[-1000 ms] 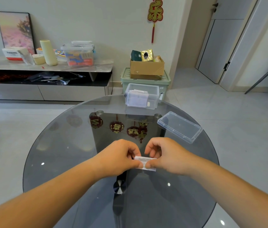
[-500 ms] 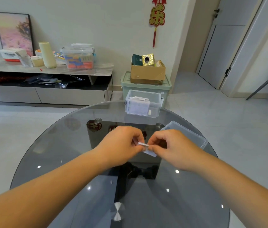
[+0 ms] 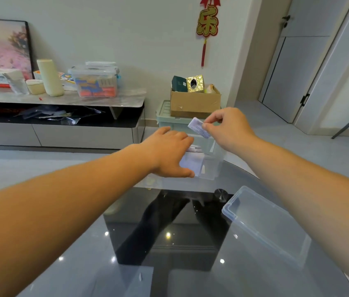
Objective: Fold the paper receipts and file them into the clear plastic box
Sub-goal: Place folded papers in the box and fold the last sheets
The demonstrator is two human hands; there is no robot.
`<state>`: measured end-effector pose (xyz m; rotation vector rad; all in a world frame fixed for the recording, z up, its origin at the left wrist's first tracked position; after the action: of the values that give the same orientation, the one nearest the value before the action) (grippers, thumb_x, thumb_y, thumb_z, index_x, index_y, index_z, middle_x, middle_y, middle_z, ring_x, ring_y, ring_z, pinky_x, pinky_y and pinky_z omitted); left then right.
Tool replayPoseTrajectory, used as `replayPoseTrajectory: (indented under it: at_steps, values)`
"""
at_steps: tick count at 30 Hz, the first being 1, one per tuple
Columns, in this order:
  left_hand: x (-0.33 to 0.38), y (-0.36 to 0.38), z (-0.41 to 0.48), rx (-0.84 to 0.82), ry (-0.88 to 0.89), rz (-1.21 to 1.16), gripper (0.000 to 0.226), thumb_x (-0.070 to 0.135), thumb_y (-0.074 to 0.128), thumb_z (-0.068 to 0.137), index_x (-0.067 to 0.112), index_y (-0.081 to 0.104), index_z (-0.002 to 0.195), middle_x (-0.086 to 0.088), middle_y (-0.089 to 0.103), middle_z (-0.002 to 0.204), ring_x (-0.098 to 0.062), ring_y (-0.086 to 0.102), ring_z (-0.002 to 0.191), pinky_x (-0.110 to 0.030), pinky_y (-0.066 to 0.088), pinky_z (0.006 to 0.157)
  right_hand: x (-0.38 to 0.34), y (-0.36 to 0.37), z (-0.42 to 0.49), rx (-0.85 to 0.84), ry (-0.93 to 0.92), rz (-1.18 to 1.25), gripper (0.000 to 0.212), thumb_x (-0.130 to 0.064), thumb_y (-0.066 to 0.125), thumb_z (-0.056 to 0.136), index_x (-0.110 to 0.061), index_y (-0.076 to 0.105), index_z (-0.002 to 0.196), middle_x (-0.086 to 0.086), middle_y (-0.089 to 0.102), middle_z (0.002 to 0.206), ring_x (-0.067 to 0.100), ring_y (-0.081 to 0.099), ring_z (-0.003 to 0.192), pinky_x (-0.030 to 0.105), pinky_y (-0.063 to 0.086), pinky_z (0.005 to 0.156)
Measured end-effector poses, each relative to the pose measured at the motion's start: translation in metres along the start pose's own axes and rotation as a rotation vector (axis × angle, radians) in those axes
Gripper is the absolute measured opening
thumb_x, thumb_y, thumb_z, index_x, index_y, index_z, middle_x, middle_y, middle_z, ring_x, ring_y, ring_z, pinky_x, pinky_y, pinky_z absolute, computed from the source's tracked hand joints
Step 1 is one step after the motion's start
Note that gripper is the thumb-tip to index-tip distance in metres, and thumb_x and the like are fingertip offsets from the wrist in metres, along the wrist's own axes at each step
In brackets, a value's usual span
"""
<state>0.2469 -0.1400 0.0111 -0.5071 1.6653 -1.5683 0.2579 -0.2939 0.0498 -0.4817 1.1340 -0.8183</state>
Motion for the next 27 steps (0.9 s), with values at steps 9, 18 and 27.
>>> replayPoseTrajectory:
  at_steps: [9,18,27]
  values:
    - [-0.003,0.021,0.02,-0.1,0.08,-0.013,0.084,0.077,0.048,0.085,0.023,0.035,0.148,-0.002,0.039,0.15,-0.023,0.037,0.14,-0.055,0.004,0.124,0.018,0.039,0.018,-0.064,-0.013,-0.067,0.017,-0.021,0.069,0.09,-0.028,0.071,0.074,-0.006,0.068,0.084,0.017,0.064,0.086,0.037,0.056,0.077]
    - [-0.002,0.021,0.02,-0.054,0.066,-0.075,0.072,0.073,0.051,0.086,0.024,0.04,0.139,0.0,0.047,0.138,-0.02,0.046,0.125,-0.05,0.02,0.119,0.021,0.047,0.017,-0.083,-0.024,-0.048,0.013,-0.023,0.07,0.091,-0.025,0.075,0.079,-0.007,0.07,0.083,0.015,0.064,0.085,0.036,0.056,0.077]
    - [-0.002,0.02,0.024,-0.085,0.04,-0.094,0.07,0.07,0.056,0.085,0.025,0.04,0.137,0.001,0.045,0.141,-0.022,0.042,0.133,-0.052,0.013,0.12,0.023,0.049,0.018,-0.125,-0.024,-0.064,0.017,-0.025,0.07,0.09,-0.028,0.074,0.074,-0.008,0.07,0.079,0.015,0.064,0.085,0.04,0.056,0.082]
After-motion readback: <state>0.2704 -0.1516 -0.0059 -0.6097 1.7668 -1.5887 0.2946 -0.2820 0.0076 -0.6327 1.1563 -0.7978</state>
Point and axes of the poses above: each hand's wrist, its own z-axis towards the middle knuckle, its own y-axis out of the palm, x = y × z, the point moved 5 cm from there along z, towards the middle knuckle
